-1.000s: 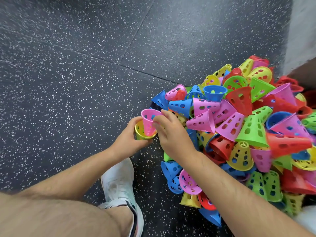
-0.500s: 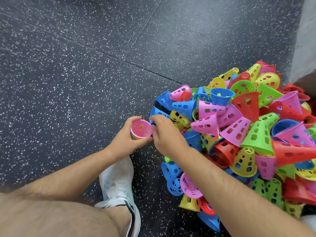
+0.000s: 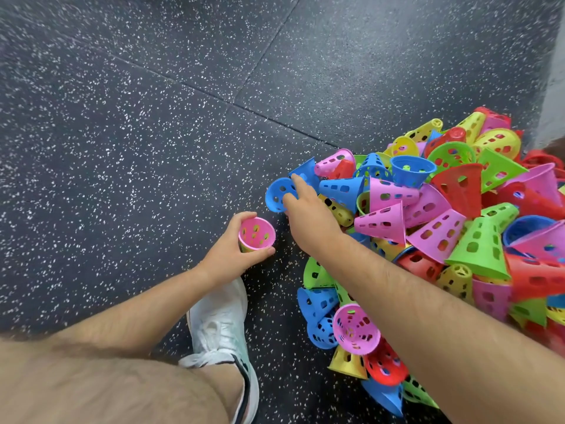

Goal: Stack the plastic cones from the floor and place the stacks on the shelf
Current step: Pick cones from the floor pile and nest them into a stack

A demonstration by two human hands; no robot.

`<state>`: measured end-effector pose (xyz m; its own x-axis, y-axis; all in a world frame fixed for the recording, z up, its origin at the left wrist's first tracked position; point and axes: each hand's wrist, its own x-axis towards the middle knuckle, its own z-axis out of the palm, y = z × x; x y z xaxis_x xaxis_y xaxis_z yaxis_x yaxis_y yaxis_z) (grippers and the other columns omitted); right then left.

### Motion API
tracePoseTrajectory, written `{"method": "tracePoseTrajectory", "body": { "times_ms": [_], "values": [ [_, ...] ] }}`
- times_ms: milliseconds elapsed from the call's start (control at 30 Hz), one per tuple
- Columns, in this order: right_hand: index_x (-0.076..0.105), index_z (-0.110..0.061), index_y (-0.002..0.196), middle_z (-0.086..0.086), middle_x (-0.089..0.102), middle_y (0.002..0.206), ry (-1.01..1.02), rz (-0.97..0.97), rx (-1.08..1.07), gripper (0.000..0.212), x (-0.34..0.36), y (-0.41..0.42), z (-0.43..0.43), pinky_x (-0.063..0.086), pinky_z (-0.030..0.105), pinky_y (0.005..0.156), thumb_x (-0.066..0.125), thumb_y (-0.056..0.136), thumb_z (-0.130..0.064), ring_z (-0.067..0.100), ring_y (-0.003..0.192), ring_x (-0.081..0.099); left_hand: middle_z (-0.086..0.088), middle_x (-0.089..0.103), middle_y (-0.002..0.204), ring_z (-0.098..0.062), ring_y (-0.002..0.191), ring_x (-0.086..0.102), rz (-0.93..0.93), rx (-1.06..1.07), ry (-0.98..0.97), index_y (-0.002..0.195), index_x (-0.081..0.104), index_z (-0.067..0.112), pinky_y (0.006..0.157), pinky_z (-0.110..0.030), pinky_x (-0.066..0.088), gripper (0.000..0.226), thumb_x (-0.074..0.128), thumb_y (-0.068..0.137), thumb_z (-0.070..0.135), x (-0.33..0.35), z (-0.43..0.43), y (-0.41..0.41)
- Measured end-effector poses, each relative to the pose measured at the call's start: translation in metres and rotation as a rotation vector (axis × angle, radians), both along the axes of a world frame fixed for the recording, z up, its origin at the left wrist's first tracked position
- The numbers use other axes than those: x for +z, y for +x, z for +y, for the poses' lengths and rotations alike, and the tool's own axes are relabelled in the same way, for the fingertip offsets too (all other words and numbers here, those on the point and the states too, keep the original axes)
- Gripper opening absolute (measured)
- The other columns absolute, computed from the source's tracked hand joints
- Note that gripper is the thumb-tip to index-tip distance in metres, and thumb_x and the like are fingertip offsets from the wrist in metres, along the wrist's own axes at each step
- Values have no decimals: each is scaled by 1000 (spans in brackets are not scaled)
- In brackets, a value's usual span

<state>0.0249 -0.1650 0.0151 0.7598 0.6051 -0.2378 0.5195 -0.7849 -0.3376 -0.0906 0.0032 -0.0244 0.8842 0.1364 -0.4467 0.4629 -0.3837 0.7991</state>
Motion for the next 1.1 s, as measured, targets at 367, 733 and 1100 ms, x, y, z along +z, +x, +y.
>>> {"method": "tracePoseTrajectory", "body": {
  "times_ms": [367,733,1100],
  "values": [
    [58,-9,109,14,39,150,436,124,-217,16,13,-38,-19,38,35,106,52,102,-22,28,138,40,36,50,131,2,120,58,16,-35,32,147,31,46,110,-37,46,99,88,68,61,2,-2,-1],
    [56,-18,123,-4,60,119,337,290,-138,33,14,-59,-23,42,32,98,57,98,-39,14,119,47,25,63,125,-1,111,66,-49,-11,-36,137,41,49,105,-35,52,87,84,62,56,6,-5,2],
    [55,-14,116,2,60,114,285,132,-142,21,16,-25,-14,48,44,89,48,100,-25,24,107,52,15,64,122,5,104,63,-100,-32,-5,133,50,29,94,-20,50,64,88,82,22,5,-14,31]
  ]
}}
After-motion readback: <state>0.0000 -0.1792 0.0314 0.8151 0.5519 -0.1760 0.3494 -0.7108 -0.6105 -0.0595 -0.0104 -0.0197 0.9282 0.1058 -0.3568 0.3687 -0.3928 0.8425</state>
